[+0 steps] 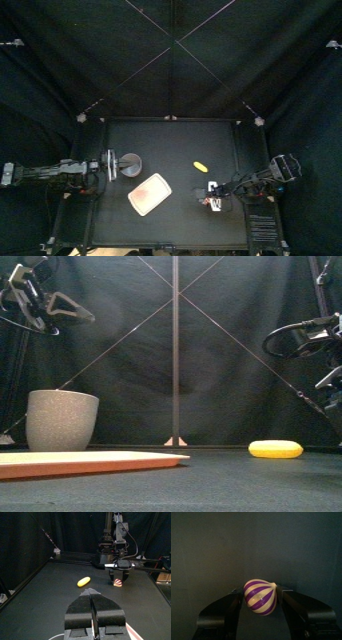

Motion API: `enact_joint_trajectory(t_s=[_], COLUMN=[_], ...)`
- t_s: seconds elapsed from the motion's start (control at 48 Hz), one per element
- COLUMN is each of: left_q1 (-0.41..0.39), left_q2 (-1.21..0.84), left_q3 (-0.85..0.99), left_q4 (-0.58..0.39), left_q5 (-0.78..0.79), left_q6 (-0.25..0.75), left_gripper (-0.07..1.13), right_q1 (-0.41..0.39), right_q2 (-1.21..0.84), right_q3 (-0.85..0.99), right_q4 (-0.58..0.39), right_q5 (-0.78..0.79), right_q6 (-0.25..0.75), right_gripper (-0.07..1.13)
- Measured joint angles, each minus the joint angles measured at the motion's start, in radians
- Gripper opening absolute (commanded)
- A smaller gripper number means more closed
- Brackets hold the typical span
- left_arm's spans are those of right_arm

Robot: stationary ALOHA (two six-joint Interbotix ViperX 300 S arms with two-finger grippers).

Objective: Pick the onion then place it on the pink plate
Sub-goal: Place onion on the pink plate

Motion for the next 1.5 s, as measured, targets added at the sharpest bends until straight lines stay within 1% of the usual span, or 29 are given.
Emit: enact_joint_trajectory(t_s=[0.062,0.396,0.75,0.896,0.938,1.042,1.229,1.312,1.5], left_q1=[0.0,0.0,0.002,0.002,0.002,0.009,0.014,0.015,0.02], left_q2=[0.0,0.0,0.0,-0.002,-0.002,-0.002,-0.002,-0.002,-0.002], left_q3=[0.0,0.009,0.018,0.025,0.026,0.026,0.04,0.049,0.063], left_q4=[-0.002,-0.002,-0.002,-0.002,-0.002,-0.002,-0.002,-0.002,0.0], left_q5=[0.002,0.002,0.002,0.0,0.0,0.002,0.0,0.0,0.002], left_q6=[0.0,0.0,0.0,0.003,0.003,0.003,0.003,0.003,0.006], left_gripper=[0.17,0.17,0.17,0.17,0.17,0.17,0.17,0.17,0.17], right_q1=[0.002,0.003,-0.002,-0.029,-0.04,-0.08,-0.137,-0.147,-0.16], right_q2=[0.0,0.002,0.0,0.017,0.031,0.091,0.245,0.322,0.466], right_q3=[0.0,-0.028,-0.176,-0.273,-0.302,-0.39,-0.555,-0.638,-0.811], right_q4=[0.0,-0.017,-0.101,-0.17,-0.189,-0.236,-0.284,-0.302,-0.301], right_q5=[0.0,0.046,0.141,0.146,0.146,0.146,0.149,0.152,0.156], right_q6=[0.002,0.005,0.002,-0.006,0.005,-0.005,-0.017,-0.017,-0.008], right_gripper=[0.7,0.7,0.7,0.7,0.7,0.7,0.7,0.7,0.7])
